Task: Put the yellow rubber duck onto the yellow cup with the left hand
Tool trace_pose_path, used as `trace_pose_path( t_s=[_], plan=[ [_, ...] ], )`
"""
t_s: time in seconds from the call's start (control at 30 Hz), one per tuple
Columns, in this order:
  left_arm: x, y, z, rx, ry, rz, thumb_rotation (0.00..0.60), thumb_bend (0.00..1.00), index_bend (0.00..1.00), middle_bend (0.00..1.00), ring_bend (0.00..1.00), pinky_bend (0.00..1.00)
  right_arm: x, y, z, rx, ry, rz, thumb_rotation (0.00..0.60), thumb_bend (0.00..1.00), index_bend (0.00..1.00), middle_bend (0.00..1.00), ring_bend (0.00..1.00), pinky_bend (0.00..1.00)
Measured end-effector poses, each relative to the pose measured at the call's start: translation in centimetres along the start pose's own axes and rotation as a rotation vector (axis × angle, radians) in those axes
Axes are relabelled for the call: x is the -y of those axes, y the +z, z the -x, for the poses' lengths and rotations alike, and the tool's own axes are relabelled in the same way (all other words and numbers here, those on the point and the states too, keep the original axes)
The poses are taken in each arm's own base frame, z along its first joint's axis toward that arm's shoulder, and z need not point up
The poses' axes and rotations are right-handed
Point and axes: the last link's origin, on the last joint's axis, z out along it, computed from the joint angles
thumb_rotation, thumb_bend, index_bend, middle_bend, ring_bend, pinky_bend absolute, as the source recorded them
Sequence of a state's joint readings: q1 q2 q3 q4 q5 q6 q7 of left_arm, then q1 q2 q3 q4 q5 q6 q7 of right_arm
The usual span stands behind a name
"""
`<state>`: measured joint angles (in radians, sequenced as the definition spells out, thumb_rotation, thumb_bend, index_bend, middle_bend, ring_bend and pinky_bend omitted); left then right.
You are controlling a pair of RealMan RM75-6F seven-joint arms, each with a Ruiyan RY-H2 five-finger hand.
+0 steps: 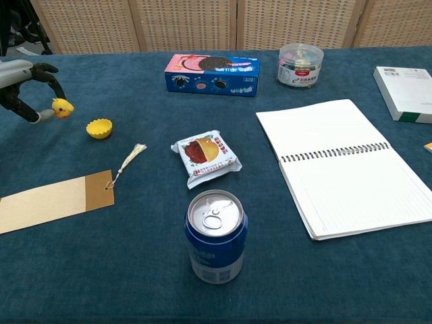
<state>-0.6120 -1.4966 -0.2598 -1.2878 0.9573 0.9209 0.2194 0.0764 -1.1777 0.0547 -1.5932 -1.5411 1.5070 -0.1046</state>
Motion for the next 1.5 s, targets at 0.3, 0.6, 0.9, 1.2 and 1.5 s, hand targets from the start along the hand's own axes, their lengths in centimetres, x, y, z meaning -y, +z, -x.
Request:
trace_pose_path(
  t_s=[0.3, 0.6, 0.9, 1.2, 1.5],
  plan=[
    [-2.9, -0.1, -0.1, 0.001, 0.028, 0.043, 0.600, 0.45, 0.46, 0.00, 0.00, 0.00, -0.2, -0.1, -0.2, -0.007, 0.012, 0.002, 0.600, 0.00, 0.21, 0.00, 0.00, 0.00],
    [-4.5, 0.1, 1.0, 0.025, 0.059, 0.057, 0.600, 0.45, 0.46, 0.00, 0.00, 0.00, -0.3, -0.1, -0.4, -0.011, 0.018, 0.003, 0.600, 0.00, 0.21, 0.00, 0.00, 0.00],
    [-5.1, 0.5, 1.7, 0.037, 0.067, 0.053, 0.600, 0.45, 0.46, 0.00, 0.00, 0.00, -0.4, -0.1, -0.4, -0.011, 0.022, 0.005, 0.600, 0.00, 0.21, 0.00, 0.00, 0.00],
    [-5.2, 1.0, 2.7, 0.064, 0.090, 0.038, 0.600, 0.45, 0.46, 0.00, 0.00, 0.00, -0.5, 0.0, -0.5, -0.012, 0.025, 0.010, 0.600, 0.00, 0.21, 0.00, 0.00, 0.00],
    [-5.5, 1.0, 2.7, 0.055, 0.092, 0.047, 0.600, 0.37, 0.34, 0.00, 0.00, 0.00, -0.6, 0.0, -0.6, -0.021, 0.029, 0.014, 0.600, 0.00, 0.21, 0.00, 0.00, 0.00]
  ],
)
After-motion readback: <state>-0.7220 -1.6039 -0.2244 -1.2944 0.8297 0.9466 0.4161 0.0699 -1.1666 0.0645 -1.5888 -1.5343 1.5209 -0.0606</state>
